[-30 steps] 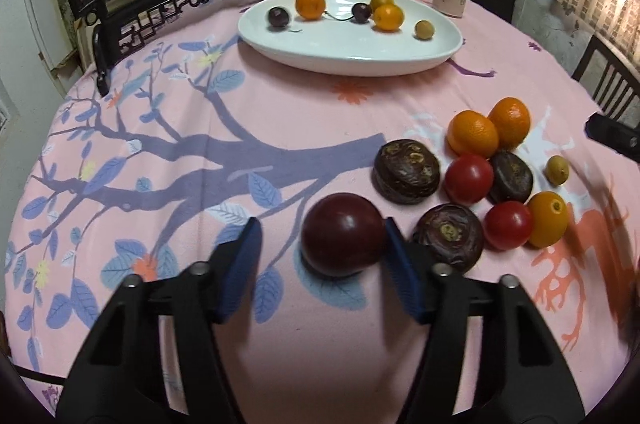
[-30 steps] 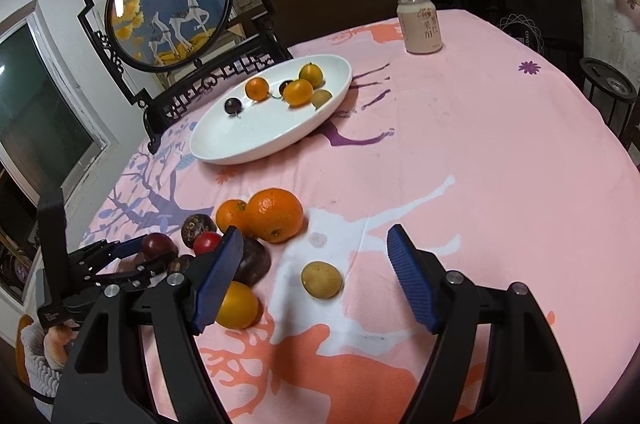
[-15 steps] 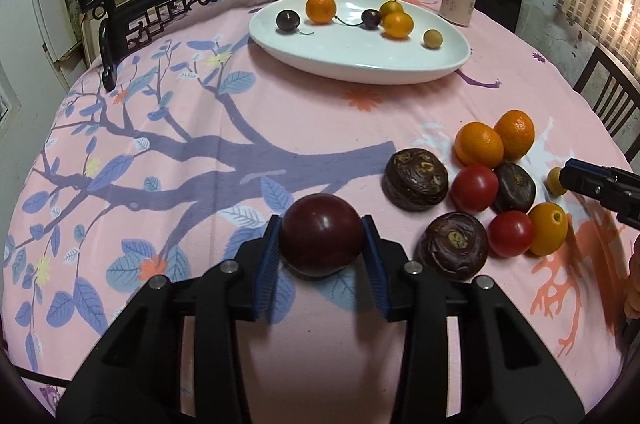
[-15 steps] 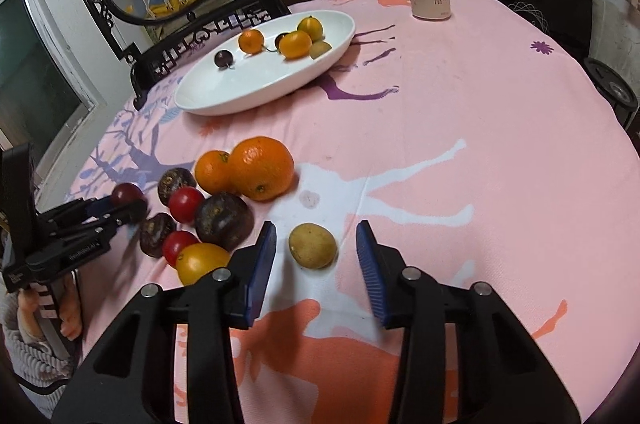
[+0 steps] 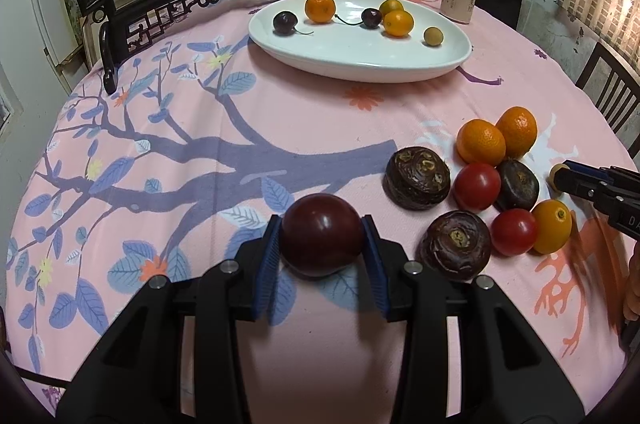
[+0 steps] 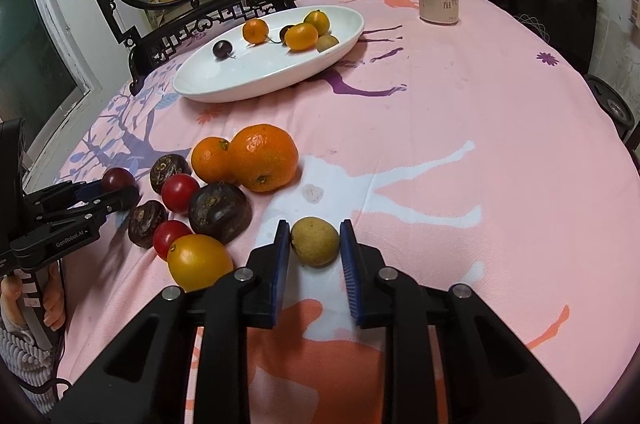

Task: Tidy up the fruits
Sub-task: 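Grasp the large dark red plum with the left tool while the right tool grasps a small yellow-brown fruit, then carry both fruits over the white plate and open both tools to release them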

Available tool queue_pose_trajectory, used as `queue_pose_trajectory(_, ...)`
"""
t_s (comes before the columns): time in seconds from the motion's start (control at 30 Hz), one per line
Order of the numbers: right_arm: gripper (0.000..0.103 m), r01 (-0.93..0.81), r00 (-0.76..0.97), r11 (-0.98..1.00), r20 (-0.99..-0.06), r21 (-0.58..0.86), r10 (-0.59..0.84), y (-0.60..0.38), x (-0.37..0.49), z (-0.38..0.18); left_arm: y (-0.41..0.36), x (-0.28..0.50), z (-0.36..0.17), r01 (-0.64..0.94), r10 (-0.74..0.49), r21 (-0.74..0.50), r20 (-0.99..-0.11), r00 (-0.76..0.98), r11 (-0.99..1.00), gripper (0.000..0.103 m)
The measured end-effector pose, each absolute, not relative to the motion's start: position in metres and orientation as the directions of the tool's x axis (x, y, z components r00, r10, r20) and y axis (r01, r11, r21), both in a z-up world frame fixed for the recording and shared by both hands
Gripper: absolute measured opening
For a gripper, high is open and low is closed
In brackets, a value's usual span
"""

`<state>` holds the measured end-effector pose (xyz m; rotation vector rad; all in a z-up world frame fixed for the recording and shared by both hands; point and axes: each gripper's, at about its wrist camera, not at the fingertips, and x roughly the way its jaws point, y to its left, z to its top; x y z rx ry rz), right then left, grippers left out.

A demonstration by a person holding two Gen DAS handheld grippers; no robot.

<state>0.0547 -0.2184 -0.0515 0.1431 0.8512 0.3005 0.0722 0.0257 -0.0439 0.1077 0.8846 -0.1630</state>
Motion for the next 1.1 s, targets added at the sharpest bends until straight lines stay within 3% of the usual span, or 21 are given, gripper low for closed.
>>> queue_pose_trajectory(0.23,0.025,-0.186,0.666,0.933,-0.659,0.307,0.350,-0.230,0.061,-0.032,0.028,0.089,-0.021,0.175,-0.113,0.003,-0.750,0.652,0.985,0.040)
queue_pose_trajectory(0.47,0.025,-0.217,0.679,0.926,-0.633,0.310,0.372,-0.208,0.121,0.007,0.012,0.148,0.008,0.172,-0.126,-0.011,-0.728,0.674,0.985,0.040)
queue_pose_trajectory(0.73,0.026,-0.222,0.666,0.929,-0.650,0.296,0.366,-0.171,0.195,0.001,0.005,0.212,-0.007,0.153,-0.149,-0.066,-0.762,0.630,0.986,0.041)
queue_pose_trajectory(0.93,0.026,-0.209,0.627,0.905,-0.659,0.371,0.415,-0.180,0.211,-0.015,0.000,0.209,-0.008,0.177,-0.153,-0.048,-0.744,0.651,0.983,0.053)
queue_pose_trajectory(1.1,0.026,-0.195,0.636,0.895,-0.642,0.402,0.427,-0.195,0.197,-0.011,0.003,0.192,0.000,0.179,-0.149,-0.036,-0.724,0.673,0.983,0.053)
